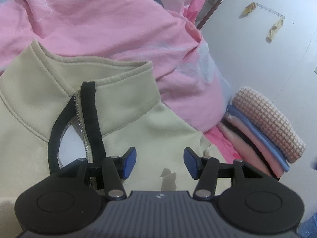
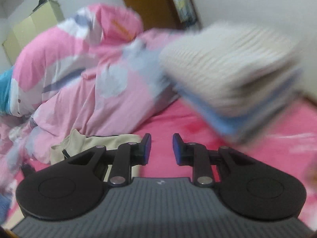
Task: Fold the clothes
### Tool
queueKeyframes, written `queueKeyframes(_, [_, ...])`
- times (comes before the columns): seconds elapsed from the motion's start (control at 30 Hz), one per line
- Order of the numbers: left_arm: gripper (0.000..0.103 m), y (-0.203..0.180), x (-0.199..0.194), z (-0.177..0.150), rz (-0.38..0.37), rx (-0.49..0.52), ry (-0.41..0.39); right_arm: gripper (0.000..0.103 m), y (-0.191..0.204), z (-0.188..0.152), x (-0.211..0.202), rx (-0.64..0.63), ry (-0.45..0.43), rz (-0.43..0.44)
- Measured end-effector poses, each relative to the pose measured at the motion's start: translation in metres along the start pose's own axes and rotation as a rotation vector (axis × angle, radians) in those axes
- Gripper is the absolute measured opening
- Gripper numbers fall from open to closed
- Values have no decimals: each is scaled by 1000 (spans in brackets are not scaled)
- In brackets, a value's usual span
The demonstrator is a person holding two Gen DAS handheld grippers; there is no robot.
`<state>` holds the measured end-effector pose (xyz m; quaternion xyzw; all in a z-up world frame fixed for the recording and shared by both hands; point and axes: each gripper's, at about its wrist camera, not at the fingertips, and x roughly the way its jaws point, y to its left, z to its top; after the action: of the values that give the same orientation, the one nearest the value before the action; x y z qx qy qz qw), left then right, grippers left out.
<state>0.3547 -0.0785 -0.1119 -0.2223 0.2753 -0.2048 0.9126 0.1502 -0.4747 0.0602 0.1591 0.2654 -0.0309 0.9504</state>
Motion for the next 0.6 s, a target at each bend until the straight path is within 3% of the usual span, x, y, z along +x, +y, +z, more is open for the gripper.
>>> queueKeyframes(0.13, [58, -17, -28, 16, 73, 47, -30, 26, 5, -4, -104, -172, -51, -180])
queueKeyframes(0.23, [58, -28, -68, 37, 116, 37, -9, 27, 13, -10, -135, -223, -53, -181])
queueKeyframes(0.33, [58, -8, -115, 34, 181, 19, 5, 27, 23, -26, -125, -192, -20, -58])
queueKeyframes(0.5, [64, 28, -194, 25, 291, -14, 24, 27, 52, -76, -43, -133, 94, 183])
queueKeyframes(0.6, [64, 50, -241, 20, 357, -33, 35, 27, 57, -99, 17, -84, 125, 231])
